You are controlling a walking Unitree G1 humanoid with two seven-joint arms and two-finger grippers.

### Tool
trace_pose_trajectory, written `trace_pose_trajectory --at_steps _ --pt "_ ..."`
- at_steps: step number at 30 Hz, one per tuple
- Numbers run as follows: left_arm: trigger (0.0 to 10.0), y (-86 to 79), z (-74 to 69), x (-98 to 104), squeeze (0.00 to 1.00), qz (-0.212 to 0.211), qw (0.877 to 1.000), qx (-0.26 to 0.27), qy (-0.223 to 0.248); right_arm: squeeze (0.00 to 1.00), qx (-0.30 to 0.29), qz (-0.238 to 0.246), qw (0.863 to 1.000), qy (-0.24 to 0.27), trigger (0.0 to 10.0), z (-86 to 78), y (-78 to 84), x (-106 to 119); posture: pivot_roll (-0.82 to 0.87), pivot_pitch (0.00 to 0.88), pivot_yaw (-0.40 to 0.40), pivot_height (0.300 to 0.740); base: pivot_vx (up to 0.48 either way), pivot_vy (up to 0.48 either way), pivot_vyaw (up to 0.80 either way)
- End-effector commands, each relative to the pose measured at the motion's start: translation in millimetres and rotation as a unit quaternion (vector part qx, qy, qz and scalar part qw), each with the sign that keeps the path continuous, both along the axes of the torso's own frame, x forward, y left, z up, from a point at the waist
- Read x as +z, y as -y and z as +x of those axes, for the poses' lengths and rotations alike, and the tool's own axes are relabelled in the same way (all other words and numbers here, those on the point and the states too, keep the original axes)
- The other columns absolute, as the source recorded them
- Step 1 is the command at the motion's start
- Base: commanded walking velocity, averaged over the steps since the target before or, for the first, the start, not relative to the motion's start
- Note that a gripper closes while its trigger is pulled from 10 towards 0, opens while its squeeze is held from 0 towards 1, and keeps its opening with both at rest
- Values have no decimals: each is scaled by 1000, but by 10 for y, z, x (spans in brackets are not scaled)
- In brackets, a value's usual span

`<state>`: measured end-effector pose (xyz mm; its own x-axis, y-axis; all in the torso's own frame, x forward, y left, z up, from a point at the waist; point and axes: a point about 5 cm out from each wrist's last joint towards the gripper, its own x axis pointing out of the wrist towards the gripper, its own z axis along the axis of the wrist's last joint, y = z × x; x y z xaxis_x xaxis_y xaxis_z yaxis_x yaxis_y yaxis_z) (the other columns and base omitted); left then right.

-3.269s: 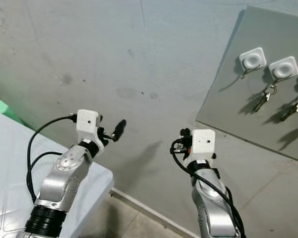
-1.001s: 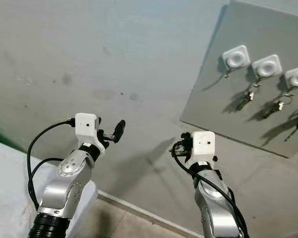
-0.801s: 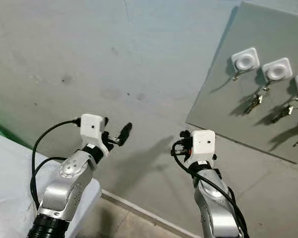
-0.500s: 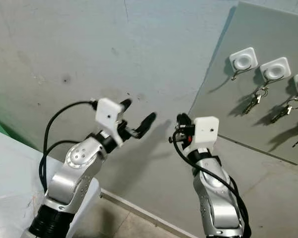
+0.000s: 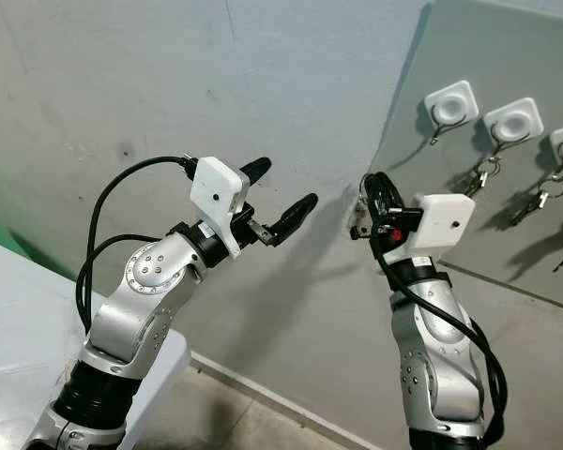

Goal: Hang keys on a hook

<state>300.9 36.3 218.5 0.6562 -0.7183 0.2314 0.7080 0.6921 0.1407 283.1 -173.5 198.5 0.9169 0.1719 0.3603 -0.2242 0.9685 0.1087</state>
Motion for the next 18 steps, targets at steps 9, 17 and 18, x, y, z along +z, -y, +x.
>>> trace_pose_trajectory --at_steps 9,17,18 --pt "10000 -277 42 -528 0 -35 986 122 -109 0 -16 -140 982 -122 10000 -88 -25 -596 20 28 -65 740 0 0 0" --pt "10000 -614 -13 -1053 0 -41 957 213 -195 0 -23 -131 977 -167 10000 -146 -16 -842 28 30 -76 740 0 0 0" --pt "10000 -622 -13 -1051 0 -37 957 215 -191 0 -24 -132 976 -172 10000 -145 -16 -851 28 31 -76 740 0 0 0"
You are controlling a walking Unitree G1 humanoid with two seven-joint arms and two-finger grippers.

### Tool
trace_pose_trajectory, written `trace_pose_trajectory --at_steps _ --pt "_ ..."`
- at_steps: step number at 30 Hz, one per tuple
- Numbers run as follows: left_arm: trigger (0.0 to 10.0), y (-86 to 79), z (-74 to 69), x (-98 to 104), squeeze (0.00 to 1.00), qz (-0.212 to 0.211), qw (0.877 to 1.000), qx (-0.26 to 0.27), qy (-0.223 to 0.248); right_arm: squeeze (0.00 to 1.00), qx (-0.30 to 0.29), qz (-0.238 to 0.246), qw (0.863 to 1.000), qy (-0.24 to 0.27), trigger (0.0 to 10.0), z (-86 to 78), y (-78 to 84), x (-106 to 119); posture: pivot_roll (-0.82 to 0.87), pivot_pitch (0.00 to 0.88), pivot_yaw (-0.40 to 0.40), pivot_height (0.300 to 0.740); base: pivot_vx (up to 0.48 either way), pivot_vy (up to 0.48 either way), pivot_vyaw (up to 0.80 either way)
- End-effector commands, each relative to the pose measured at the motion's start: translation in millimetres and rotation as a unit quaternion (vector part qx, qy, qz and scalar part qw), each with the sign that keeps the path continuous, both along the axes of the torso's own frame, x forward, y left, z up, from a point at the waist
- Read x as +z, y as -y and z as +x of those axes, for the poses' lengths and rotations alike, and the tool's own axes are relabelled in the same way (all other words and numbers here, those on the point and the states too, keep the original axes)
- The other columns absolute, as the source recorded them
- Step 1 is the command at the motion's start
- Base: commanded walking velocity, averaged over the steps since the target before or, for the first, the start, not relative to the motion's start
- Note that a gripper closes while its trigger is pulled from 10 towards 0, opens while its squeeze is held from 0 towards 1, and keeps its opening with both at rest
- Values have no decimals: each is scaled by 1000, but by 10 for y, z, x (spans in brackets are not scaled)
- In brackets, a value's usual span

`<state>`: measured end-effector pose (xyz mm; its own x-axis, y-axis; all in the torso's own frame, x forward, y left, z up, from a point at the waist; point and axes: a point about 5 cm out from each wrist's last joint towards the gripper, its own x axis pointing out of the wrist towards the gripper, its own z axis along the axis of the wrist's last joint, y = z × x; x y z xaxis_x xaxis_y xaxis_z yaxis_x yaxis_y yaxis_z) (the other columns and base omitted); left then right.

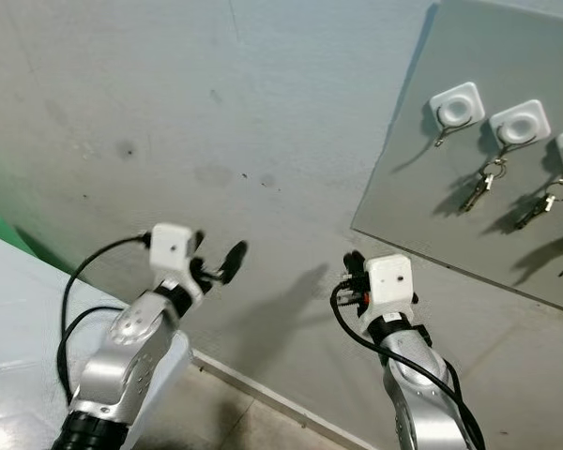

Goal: Hang keys on a hook

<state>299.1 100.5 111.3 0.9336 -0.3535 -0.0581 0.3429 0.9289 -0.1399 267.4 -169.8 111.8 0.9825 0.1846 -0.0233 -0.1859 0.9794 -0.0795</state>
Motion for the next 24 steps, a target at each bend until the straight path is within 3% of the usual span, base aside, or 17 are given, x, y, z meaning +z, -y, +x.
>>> trace_pose_trajectory --at_steps 1,16,24 --pt "10000 2 9 21 0 8 1000 1 12 0 -12 0 1000 0 10000 16 22 10 28 32 -76 740 0 0 -594" --pt "10000 33 44 50 0 6 1000 1 31 0 -37 10 999 3 10000 34 27 13 25 27 -70 740 0 0 -607" --pt "10000 45 34 57 0 -25 999 3 25 0 -34 12 999 -2 10000 32 5 4 28 28 -75 740 0 0 -613"
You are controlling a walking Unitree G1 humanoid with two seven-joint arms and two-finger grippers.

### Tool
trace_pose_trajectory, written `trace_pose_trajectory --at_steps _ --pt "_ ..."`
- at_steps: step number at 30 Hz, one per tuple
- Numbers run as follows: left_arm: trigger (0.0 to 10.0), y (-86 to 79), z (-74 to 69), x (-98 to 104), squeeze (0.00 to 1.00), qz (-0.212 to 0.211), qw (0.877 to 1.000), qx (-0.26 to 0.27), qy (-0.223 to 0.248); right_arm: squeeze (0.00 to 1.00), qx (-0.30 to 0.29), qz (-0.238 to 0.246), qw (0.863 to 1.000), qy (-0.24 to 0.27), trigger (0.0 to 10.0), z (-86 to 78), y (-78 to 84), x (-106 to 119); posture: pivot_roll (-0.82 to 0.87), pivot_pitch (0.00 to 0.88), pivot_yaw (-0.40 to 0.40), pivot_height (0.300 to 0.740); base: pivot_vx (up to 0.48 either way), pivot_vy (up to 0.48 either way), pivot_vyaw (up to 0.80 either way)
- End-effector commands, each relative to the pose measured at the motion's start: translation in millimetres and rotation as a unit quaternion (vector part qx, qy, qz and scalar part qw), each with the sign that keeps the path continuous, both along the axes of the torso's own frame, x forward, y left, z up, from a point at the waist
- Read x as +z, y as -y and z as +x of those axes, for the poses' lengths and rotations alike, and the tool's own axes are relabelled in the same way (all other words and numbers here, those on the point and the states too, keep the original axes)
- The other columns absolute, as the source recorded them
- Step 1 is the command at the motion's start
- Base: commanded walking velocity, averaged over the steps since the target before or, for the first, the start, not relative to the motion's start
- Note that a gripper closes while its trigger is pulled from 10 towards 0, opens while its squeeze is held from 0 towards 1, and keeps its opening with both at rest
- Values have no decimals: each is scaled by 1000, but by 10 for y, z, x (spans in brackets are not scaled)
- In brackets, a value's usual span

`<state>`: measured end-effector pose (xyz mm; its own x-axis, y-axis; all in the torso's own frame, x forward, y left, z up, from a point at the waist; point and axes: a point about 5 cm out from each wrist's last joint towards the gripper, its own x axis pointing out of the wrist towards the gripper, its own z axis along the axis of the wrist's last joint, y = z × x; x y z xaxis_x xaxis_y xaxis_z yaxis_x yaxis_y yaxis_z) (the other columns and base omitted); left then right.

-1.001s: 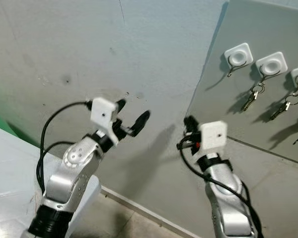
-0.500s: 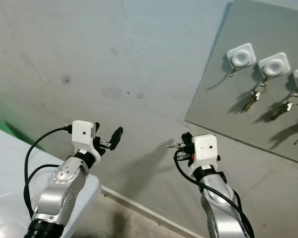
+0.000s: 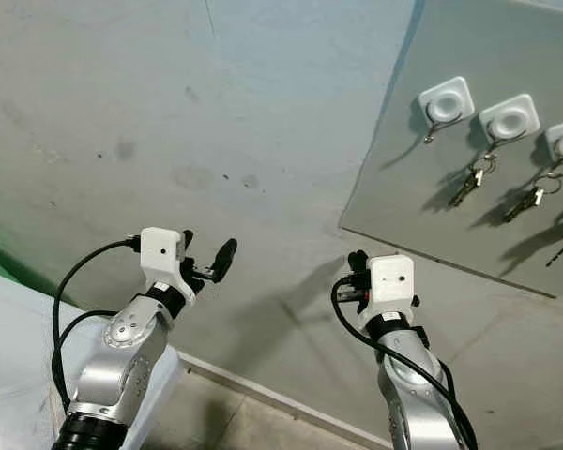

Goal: Hang keys on a hook

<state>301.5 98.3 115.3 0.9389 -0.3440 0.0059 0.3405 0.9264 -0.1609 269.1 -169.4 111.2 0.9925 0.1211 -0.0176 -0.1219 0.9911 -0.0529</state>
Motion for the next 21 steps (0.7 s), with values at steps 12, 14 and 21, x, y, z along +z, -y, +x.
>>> trace_pose_trajectory --at_steps 12,14,21 --pt "10000 3 23 -10 0 5 1000 12 -10 0 1 1 1000 -7 10000 15 -6 0 30 29 -80 740 0 149 -614" --pt "10000 7 23 -9 0 8 1000 11 -9 0 1 0 1000 -7 10000 13 -4 0 30 29 -80 740 0 0 -613" --pt "10000 11 17 -28 0 9 1000 13 -15 0 0 -1 1000 -8 10000 12 -4 -4 29 30 -81 740 0 0 -612"
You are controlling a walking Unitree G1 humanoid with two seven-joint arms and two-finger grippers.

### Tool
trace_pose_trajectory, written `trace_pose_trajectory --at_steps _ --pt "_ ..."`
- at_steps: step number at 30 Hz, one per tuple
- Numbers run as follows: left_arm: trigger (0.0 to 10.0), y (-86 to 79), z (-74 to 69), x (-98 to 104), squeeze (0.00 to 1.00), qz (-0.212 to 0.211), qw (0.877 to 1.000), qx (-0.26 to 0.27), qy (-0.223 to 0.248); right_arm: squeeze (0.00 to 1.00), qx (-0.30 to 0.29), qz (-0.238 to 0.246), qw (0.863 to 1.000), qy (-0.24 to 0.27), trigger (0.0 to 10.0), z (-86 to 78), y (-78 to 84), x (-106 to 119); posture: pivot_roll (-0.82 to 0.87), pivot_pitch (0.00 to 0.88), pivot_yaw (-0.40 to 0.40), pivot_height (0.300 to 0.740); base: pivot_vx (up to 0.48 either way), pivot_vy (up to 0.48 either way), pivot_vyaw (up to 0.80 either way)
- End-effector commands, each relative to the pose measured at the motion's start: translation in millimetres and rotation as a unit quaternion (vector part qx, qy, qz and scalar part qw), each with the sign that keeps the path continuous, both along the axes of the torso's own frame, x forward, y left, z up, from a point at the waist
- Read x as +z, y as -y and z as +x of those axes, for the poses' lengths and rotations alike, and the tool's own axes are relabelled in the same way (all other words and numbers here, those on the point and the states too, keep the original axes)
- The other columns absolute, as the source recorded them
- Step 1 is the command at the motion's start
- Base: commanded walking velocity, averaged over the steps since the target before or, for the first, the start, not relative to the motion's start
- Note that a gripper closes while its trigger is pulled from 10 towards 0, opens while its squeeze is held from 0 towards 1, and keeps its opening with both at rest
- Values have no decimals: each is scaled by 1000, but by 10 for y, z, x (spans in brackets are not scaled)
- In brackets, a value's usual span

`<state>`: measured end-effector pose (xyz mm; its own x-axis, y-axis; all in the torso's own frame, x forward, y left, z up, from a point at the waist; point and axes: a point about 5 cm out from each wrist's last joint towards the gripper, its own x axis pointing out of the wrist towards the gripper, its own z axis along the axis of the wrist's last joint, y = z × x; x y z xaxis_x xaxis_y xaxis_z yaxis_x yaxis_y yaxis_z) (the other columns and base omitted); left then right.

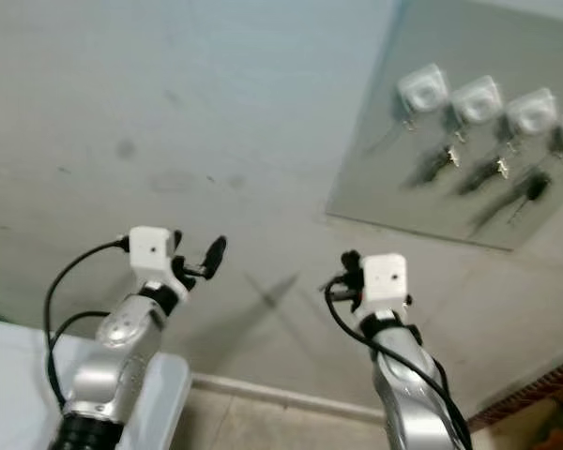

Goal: Hang keys on a hook

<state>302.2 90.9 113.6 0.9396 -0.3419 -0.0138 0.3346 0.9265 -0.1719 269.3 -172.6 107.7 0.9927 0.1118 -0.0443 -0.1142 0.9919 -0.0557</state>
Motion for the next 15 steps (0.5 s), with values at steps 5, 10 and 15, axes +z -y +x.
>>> trace_pose_trajectory --at_steps 5,10,15 --pt "10000 -57 3 -18 0 11 1000 9 -5 0 0 6 1000 8 10000 7 -29 34 30 31 -82 740 0 0 -488" --pt "10000 -51 -6 -6 0 29 1000 0 6 0 -2 15 1000 18 10000 6 -23 56 32 29 -82 740 0 0 0" --pt "10000 -53 -11 -7 0 29 1000 -3 8 0 -1 14 1000 17 10000 4 -32 50 31 28 -82 740 0 0 0"
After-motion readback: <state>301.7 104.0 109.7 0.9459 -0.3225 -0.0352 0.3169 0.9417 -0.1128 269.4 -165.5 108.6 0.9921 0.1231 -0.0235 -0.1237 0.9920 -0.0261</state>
